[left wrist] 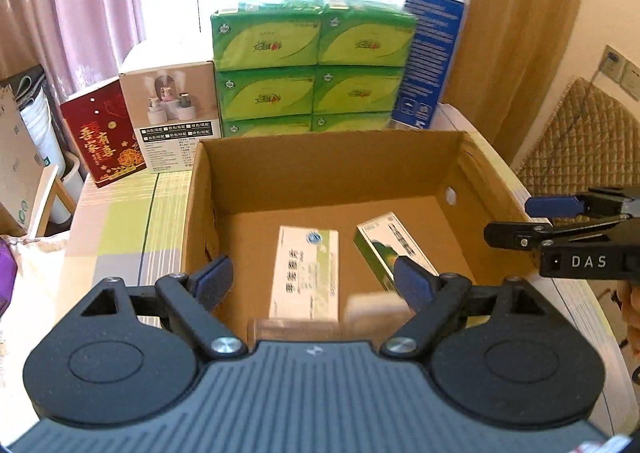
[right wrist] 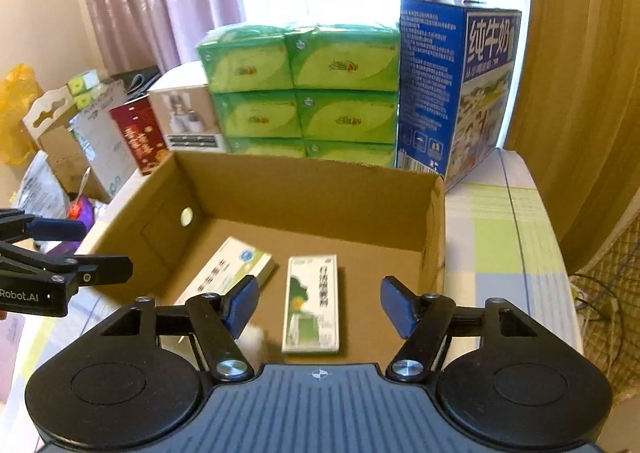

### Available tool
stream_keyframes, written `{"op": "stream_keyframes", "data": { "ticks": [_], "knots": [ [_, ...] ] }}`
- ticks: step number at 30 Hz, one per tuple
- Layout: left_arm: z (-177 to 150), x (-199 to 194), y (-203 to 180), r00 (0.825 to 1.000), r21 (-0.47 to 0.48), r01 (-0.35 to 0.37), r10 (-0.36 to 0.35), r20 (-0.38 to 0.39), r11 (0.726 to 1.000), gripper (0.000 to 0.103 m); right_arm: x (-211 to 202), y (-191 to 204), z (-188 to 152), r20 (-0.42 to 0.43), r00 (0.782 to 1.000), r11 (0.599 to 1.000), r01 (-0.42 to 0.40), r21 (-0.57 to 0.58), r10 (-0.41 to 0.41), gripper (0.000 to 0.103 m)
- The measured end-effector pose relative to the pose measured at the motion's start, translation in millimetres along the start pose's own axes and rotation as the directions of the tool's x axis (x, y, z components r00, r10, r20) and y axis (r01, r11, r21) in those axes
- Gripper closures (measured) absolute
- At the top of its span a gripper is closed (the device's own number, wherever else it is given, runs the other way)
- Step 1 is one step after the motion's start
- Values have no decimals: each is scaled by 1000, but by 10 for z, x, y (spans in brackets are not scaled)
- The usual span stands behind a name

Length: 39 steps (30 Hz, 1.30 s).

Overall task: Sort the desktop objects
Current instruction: 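Lower both boxes into the cardboard box and open both grippers, then withdraw both grippers back toward the remaining table items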

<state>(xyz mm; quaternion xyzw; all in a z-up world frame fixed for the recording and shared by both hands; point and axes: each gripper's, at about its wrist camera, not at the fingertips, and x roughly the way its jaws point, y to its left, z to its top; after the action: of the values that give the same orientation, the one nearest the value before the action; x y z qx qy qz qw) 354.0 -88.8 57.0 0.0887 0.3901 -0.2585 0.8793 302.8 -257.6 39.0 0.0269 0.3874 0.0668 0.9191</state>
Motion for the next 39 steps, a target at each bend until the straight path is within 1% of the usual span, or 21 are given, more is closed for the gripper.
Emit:
{"op": "stream_keyframes", "data": {
  "ticks": [3,11,19,22,24,29,32,37,39],
  "knots": [
    [-160,-258,-105,1000,21,9,-9,4,1000,19,-253,95,-155,3,1000,1000,-7,-1,7,36],
    [-664,-805,-362,999,10,50,-50,16,999,18,-793,338,-763,-21,1000,999,-22,-47,21,32],
    [-1167,-1216,-488,998,18,51,-52,26,999,17,-1269,448,-1281,-23,999,998,-38,-49,37,29],
    [-1338,-1335,-482,999,26,35,-36,28,999,14,-1411,441,-1441,-17,999,998,-49,-39,49,25],
    [-1456,-1393,-482,999,45,28,-28,18,999,14,-1482,441,-1569,-15,999,998,-50,-45,49,23],
    [-1718,-1495,-505,1000,126,14,-14,-1,992,14,-1587,423,-1866,-27,999,995,-39,-95,37,21],
    [-1850,-1514,-517,999,174,42,-39,-16,984,14,-1608,396,-2033,-44,999,993,-27,-116,22,20],
    [-2072,-1466,-544,996,233,74,-62,-60,970,14,-1599,381,-2282,-79,996,989,-51,-140,41,20],
    [-2155,-1440,-556,994,254,94,-77,-77,963,14,-1585,391,-2364,-94,995,984,-59,-170,43,19]
  ]
}}
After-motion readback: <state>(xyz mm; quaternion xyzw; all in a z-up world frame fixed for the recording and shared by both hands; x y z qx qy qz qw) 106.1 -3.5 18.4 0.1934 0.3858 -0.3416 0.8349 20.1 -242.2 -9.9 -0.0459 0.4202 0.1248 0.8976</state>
